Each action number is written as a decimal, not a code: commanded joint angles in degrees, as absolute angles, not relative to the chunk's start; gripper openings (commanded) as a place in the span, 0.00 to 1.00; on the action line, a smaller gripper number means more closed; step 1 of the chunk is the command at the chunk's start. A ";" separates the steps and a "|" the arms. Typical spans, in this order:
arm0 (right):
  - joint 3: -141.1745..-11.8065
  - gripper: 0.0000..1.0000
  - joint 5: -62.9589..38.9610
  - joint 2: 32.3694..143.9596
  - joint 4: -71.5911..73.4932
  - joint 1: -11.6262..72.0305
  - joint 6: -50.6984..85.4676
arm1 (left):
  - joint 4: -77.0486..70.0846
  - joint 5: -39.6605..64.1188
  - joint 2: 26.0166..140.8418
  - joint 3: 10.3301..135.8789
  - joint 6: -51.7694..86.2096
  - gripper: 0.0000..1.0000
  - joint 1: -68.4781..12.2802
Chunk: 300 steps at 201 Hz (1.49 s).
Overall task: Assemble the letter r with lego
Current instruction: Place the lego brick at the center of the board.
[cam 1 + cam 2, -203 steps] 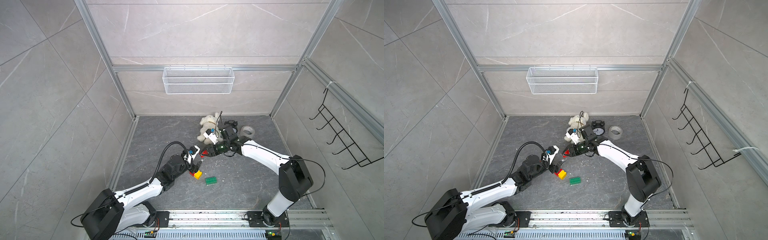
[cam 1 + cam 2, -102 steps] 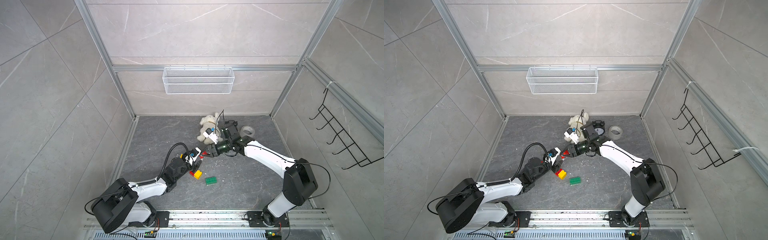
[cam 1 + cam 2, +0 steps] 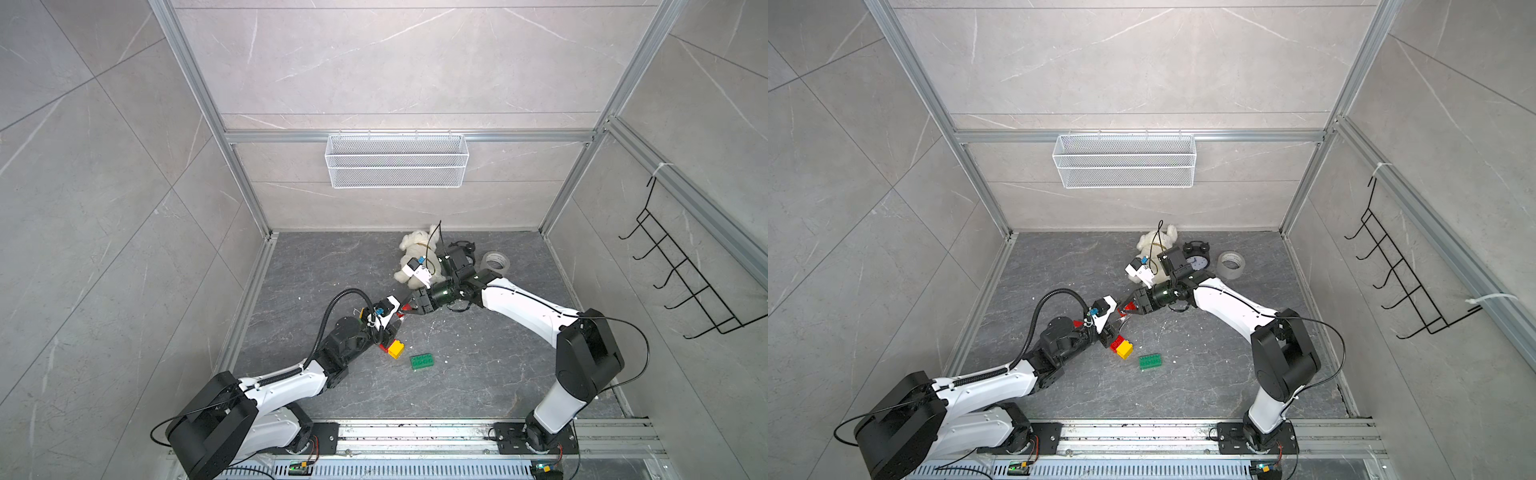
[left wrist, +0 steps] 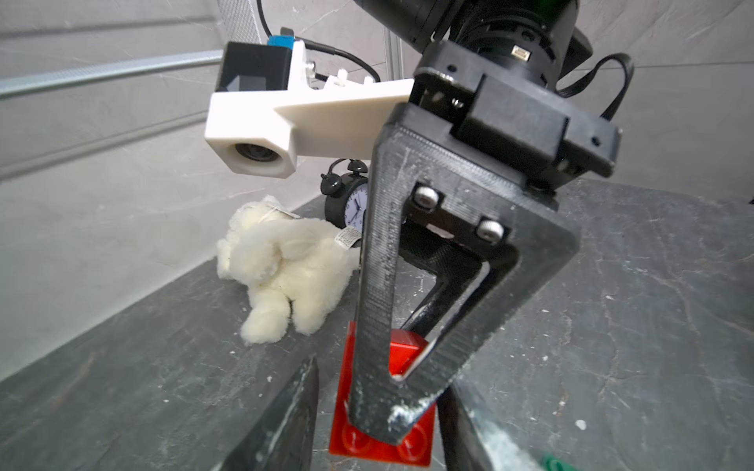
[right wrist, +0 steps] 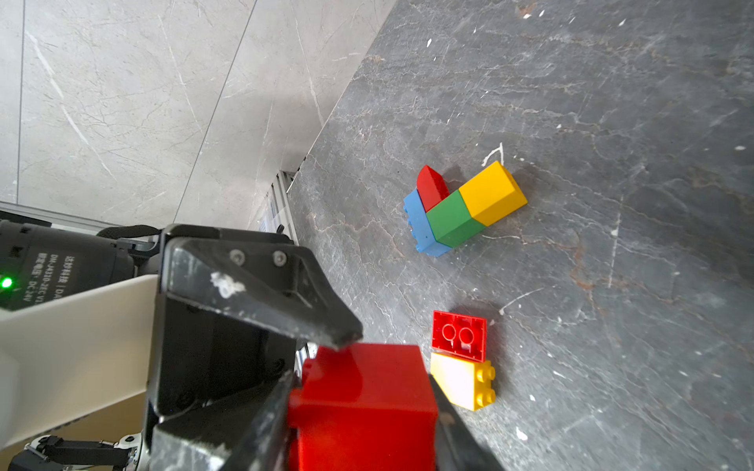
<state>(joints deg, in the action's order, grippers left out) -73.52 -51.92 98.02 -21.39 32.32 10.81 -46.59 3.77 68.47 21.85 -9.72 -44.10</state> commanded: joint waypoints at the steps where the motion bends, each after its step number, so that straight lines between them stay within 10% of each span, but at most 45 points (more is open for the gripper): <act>1: -75.19 0.33 -53.46 98.85 -23.12 32.21 9.49 | -46.82 6.07 68.12 23.72 -9.93 0.44 -43.95; 64: -75.54 0.35 -55.85 99.47 -21.89 32.11 10.39 | -46.94 6.15 69.60 24.13 -10.62 0.27 -43.94; 115: -74.49 0.64 -55.45 98.20 -18.01 30.10 13.28 | -39.63 3.60 70.66 27.34 -11.17 0.14 -43.83; 169: -68.85 0.66 -46.76 89.74 -20.16 20.31 12.54 | -25.51 3.26 76.09 34.99 -8.10 0.00 -43.86; 273: -50.95 0.65 -29.92 80.43 -12.85 21.90 13.92 | -11.90 1.55 91.34 44.78 3.17 0.00 -44.03; 300: -50.13 0.65 -28.26 80.92 -12.75 23.95 13.85 | -7.05 0.71 95.07 48.24 4.49 0.21 -44.20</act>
<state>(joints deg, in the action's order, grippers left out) -50.92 -31.40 81.82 -14.66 22.28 13.91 -11.66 2.44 92.77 44.23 1.56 -44.07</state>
